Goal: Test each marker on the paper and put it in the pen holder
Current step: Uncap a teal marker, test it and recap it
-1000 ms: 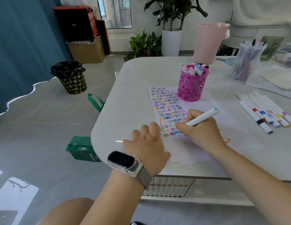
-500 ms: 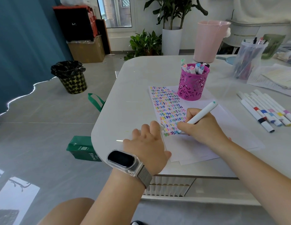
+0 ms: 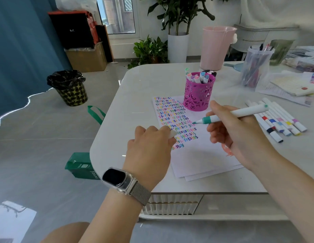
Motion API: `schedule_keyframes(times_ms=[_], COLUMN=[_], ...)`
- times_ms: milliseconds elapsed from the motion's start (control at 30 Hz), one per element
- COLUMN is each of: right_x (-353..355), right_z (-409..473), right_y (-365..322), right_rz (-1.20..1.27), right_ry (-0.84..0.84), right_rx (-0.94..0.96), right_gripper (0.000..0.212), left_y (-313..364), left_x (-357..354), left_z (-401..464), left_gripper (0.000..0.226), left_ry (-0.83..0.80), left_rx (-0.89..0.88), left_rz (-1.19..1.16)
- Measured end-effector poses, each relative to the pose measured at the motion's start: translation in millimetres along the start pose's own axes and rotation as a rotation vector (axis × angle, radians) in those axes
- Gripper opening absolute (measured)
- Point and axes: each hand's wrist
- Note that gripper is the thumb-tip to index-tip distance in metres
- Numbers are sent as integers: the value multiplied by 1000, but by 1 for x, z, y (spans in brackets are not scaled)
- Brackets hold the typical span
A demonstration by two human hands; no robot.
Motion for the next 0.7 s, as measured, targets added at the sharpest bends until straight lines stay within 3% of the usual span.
schedule_keyframes(times_ms=[167,700], right_x=[-2,-3], right_z=[-10,-6], right_y=[-5,3], right_rz=[69,31], right_ry=[-45,-111], right_rx=[-5,82], right_gripper=[36,32], left_y=[-2,4], left_x=[-5,-6], left_z=[5,3], left_gripper=[20,17], left_ry=[78,124], left_rx=[-51,-171], left_rz=[-260,-236])
Point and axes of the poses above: each hand's wrist, its own z-axis towards the middle knuckle, its own x-axis out of the back of the hand, y = z × x, and after that the axes turned 11 degrees about y, right-handed
